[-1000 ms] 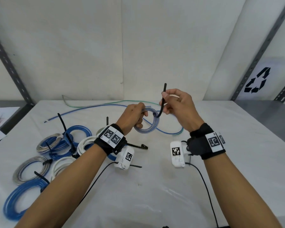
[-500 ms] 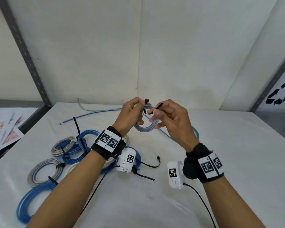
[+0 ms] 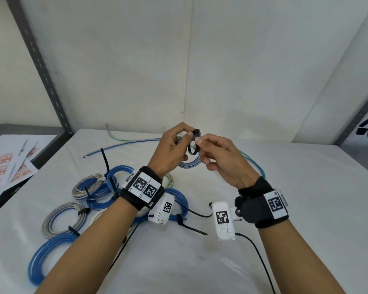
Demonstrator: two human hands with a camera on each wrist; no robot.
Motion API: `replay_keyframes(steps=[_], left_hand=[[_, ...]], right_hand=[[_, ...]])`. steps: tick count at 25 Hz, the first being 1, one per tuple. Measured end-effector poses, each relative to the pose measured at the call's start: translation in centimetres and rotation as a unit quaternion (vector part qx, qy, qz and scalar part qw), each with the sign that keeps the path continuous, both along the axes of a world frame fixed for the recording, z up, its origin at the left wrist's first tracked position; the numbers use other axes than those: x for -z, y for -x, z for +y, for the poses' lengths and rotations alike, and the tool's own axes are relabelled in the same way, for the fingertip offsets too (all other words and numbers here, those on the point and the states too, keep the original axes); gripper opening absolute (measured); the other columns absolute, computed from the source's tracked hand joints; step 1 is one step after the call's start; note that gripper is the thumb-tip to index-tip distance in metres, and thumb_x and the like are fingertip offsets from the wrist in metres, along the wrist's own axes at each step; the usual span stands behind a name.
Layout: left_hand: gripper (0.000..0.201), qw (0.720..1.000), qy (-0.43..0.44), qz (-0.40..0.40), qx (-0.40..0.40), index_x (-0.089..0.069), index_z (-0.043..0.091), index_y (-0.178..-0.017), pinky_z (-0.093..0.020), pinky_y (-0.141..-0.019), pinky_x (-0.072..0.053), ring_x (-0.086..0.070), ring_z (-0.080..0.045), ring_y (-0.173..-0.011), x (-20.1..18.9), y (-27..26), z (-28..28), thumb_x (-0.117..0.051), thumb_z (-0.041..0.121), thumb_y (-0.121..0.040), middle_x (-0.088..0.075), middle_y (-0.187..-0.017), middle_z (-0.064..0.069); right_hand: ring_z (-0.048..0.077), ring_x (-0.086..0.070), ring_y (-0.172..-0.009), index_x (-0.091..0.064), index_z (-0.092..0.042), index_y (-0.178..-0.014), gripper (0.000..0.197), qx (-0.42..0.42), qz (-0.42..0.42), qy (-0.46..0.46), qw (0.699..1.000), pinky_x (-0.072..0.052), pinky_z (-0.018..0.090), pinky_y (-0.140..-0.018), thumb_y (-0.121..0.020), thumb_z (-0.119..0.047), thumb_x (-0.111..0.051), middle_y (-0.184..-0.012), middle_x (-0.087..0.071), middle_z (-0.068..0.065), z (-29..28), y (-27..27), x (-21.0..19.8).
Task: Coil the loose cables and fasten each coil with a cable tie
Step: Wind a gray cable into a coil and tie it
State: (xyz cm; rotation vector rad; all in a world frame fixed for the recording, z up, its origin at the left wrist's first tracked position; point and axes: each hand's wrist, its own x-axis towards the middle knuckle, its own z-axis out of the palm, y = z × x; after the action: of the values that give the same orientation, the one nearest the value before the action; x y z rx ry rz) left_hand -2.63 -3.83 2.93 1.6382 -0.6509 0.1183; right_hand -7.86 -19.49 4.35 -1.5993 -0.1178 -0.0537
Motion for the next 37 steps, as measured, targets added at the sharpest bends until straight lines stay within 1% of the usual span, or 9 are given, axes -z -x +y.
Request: replay_keyframes(steps=[4, 8, 12, 15, 17, 19, 23, 29, 37], left_hand=[[0.018, 0.998, -0.026, -0.048, -0.012, -0.066, 0.014, -0.107, -0.039, -0.049, -0.040, -0.039, -0.033, -0.055, 0.0, -0.3, 0.3, -0.049, 0.017, -0.106, -0.058, -0.062, 0.004], [0.016, 0.992, -0.072, -0.105, -0.008, -0.066, 0.015, -0.104, -0.027, -0.050, -0.028, -0.028, -0.014, -0.052, 0.1, 0.2, 0.5, -0.049, 0.015, -0.105, -0.047, -0.060, -0.015], [0.013, 0.994, -0.075, -0.084, -0.005, -0.062, 0.016, -0.098, -0.030, -0.052, -0.029, -0.028, -0.016, -0.052, 0.2, 0.6, 0.3, -0.050, 0.018, -0.104, -0.042, -0.055, -0.004], [0.014, 0.997, -0.059, -0.049, -0.003, -0.061, 0.016, -0.095, -0.036, -0.052, -0.031, -0.028, -0.017, -0.051, 0.1, 0.5, 0.3, -0.051, 0.019, -0.105, -0.036, -0.051, 0.011], [0.014, 0.997, -0.063, -0.041, 0.008, -0.060, 0.014, -0.096, -0.041, -0.049, -0.035, -0.030, -0.018, -0.051, -0.2, 0.7, 0.5, -0.051, 0.019, -0.105, -0.041, -0.051, 0.008], [0.014, 0.997, -0.066, -0.034, 0.025, -0.061, 0.015, -0.097, -0.044, -0.049, -0.038, -0.032, -0.022, -0.053, -0.4, 0.8, 0.7, -0.051, 0.021, -0.105, -0.044, -0.058, -0.013], [0.016, 0.995, -0.078, -0.012, 0.061, -0.063, 0.016, -0.094, -0.035, -0.053, -0.038, -0.032, -0.023, -0.056, -0.4, 2.0, 1.1, -0.051, 0.020, -0.105, -0.040, -0.062, -0.018], [0.029, 0.994, -0.064, 0.051, 0.070, -0.052, 0.009, -0.079, -0.027, -0.051, -0.028, -0.028, -0.014, -0.054, -0.4, 3.0, 0.9, -0.045, 0.026, -0.102, -0.032, -0.058, 0.004], [0.036, 0.996, -0.075, -0.009, 0.043, -0.055, 0.004, -0.073, -0.013, -0.050, -0.032, -0.042, -0.001, -0.047, -0.3, 4.4, 1.1, -0.055, 0.021, -0.104, -0.063, -0.072, 0.002]], right_hand=[[0.010, -0.039, -0.055, -0.062, -0.007, -0.097, 0.016, -0.009, 0.042, -0.062, 0.997, -0.026, 0.015, -0.041, -0.103, -0.021, -0.057, -0.071, -0.046, 0.000, -0.2, 0.2, -0.4], [0.009, -0.039, -0.054, -0.063, -0.005, -0.093, 0.020, 0.005, 0.058, -0.121, 0.991, -0.027, 0.015, -0.040, -0.102, -0.022, -0.058, -0.070, -0.047, 0.000, -0.5, 0.4, -0.8], [0.010, -0.045, -0.055, -0.069, 0.003, -0.096, 0.032, 0.105, -0.016, -0.008, 0.994, -0.035, 0.018, -0.045, -0.097, -0.029, -0.067, -0.070, -0.056, 0.003, 0.4, 0.8, -0.4], [0.000, -0.053, -0.056, -0.075, -0.006, -0.103, 0.019, 0.163, -0.056, -0.011, 0.985, -0.039, 0.015, -0.051, -0.095, -0.023, -0.071, -0.069, -0.065, -0.010, 0.9, 0.9, -0.6], [-0.001, -0.054, -0.054, -0.075, -0.007, -0.107, 0.018, 0.157, -0.031, -0.037, 0.986, -0.038, 0.017, -0.052, -0.095, -0.019, -0.071, -0.066, -0.067, -0.015, 0.9, 0.9, -1.0], [0.001, -0.050, -0.056, -0.076, -0.008, -0.107, 0.017, 0.138, 0.003, -0.044, 0.989, -0.036, 0.018, -0.054, -0.095, -0.018, -0.069, -0.065, -0.066, -0.016, 0.6, 0.9, -1.4], [0.009, -0.049, -0.069, -0.076, -0.013, -0.097, 0.008, 0.181, 0.000, -0.098, 0.979, -0.036, 0.022, -0.060, -0.093, -0.013, -0.070, -0.081, -0.067, -0.007, -0.2, 0.1, -2.0], [0.017, -0.070, -0.066, -0.064, -0.008, -0.101, 0.006, 0.170, -0.040, -0.046, 0.984, -0.051, 0.021, -0.057, -0.100, -0.014, -0.062, -0.080, -0.076, 0.005, 0.5, 0.2, -2.4], [0.021, -0.076, -0.076, -0.064, 0.006, -0.108, 0.016, 0.185, -0.083, -0.082, 0.976, -0.058, 0.026, -0.065, -0.101, -0.008, -0.060, -0.087, -0.076, 0.014, 0.7, 0.4, -3.2]])
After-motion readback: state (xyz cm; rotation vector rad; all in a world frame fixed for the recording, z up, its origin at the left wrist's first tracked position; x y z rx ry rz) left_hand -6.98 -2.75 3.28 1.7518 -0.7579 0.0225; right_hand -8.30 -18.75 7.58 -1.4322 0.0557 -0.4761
